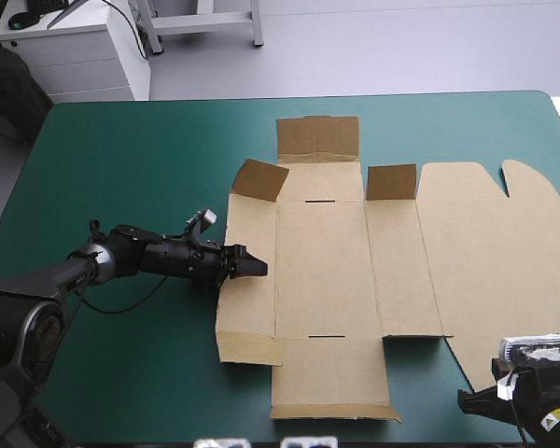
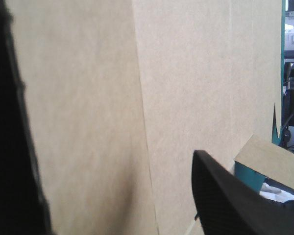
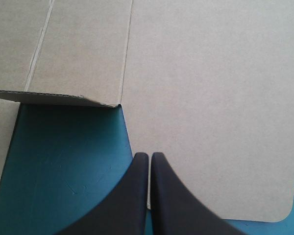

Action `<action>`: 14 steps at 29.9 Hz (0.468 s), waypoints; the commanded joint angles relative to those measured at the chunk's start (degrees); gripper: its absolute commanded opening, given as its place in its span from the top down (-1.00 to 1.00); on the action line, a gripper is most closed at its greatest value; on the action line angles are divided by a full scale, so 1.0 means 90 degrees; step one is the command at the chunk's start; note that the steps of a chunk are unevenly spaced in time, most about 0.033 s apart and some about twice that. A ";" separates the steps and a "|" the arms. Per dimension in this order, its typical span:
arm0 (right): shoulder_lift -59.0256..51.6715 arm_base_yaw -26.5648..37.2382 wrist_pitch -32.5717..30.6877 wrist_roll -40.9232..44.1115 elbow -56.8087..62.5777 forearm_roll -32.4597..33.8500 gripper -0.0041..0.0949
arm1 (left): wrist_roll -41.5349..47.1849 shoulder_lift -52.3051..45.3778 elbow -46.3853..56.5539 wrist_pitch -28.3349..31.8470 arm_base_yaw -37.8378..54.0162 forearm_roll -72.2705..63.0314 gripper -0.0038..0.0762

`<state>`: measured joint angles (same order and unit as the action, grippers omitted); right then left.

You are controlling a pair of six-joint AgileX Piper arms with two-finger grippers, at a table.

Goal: Fold the box

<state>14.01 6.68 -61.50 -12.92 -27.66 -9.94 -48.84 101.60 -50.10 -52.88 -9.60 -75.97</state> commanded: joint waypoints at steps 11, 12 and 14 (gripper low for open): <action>0.0072 -0.0023 0.0353 -0.0007 -0.0150 -0.0075 0.92 | -0.0096 -0.0039 -0.1392 -0.0092 -0.0124 0.1045 0.92; 0.0072 -0.0023 0.0353 -0.0007 -0.0150 -0.0075 0.92 | -0.0081 -0.0039 -0.1499 -0.0124 -0.0133 0.1179 0.92; 0.0072 -0.0023 0.0353 -0.0007 -0.0150 -0.0075 0.92 | 0.0003 -0.0039 -0.1741 -0.0150 -0.0149 0.1486 0.92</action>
<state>14.01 6.68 -61.50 -12.92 -27.66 -9.94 -48.62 103.70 -61.96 -52.54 -10.49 -64.75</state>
